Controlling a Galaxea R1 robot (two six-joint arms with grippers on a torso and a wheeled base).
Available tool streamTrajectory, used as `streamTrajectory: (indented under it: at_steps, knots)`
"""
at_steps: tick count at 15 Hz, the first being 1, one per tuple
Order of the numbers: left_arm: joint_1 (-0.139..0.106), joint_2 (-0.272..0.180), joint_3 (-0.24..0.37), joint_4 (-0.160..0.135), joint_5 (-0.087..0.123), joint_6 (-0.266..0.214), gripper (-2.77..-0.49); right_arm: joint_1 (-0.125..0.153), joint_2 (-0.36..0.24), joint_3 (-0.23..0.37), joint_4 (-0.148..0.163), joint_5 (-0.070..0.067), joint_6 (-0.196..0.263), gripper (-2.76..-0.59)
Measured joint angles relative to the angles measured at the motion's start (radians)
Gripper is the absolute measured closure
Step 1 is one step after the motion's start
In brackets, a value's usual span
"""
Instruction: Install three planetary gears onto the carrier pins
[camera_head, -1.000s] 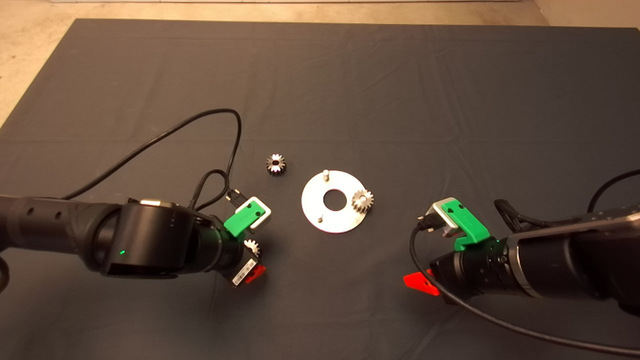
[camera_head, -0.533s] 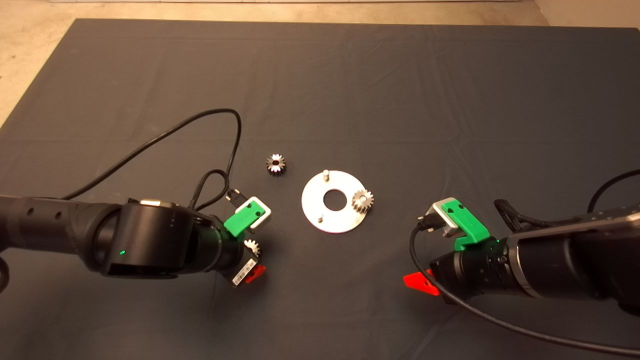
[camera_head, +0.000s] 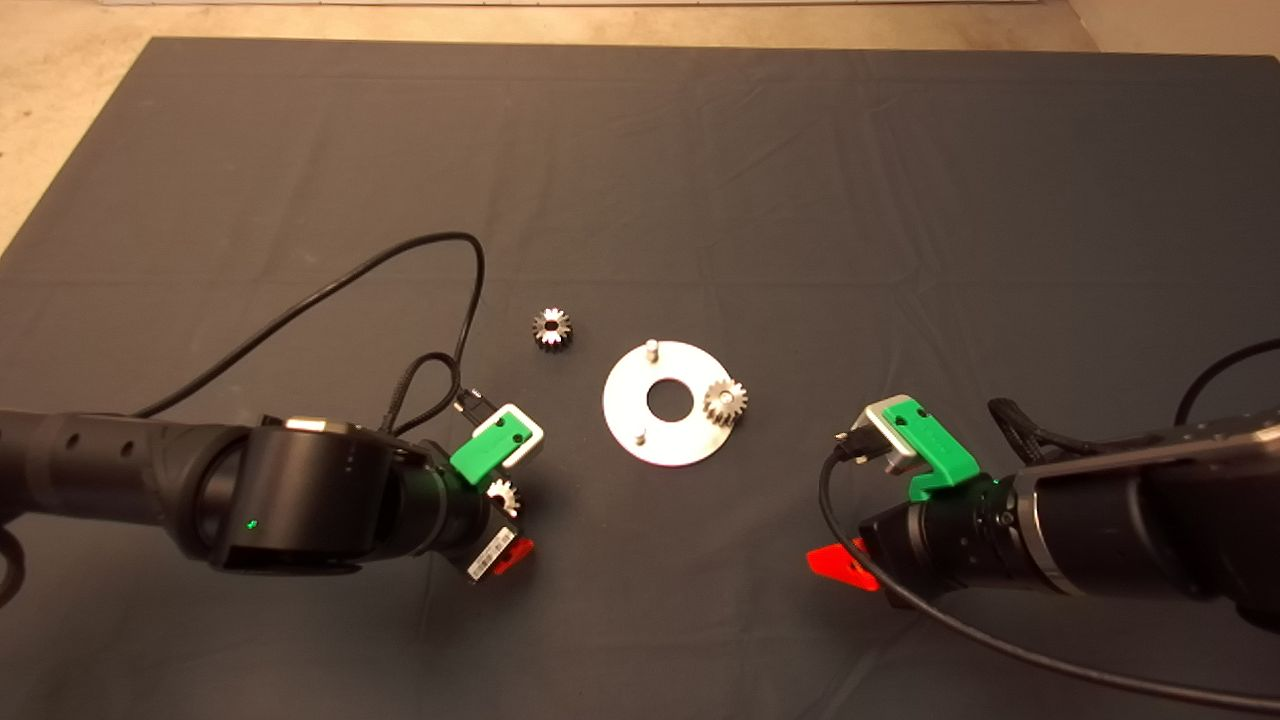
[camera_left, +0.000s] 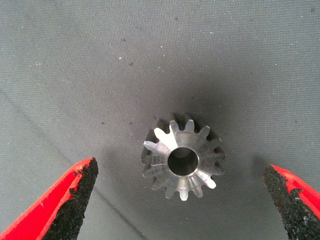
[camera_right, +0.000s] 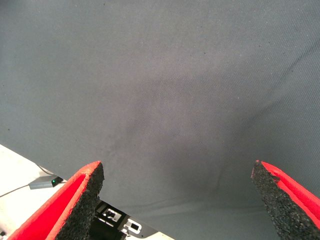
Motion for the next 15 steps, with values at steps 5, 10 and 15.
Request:
streamTrajectory:
  at_steps: [5,10,15]
  knots:
    - [0.027,0.0,-0.01,0.017,0.0,0.004,-2.36,0.0,0.001,0.0,0.0,0.0,0.0,-2.2]
    - [0.033,0.0,-0.011,0.026,0.0,0.004,-2.25,0.0,0.003,0.0,0.0,0.0,0.0,-2.2]
    - [0.033,0.0,-0.012,0.033,0.0,0.005,-2.0,0.0,0.003,0.0,0.0,0.0,0.0,-2.2]
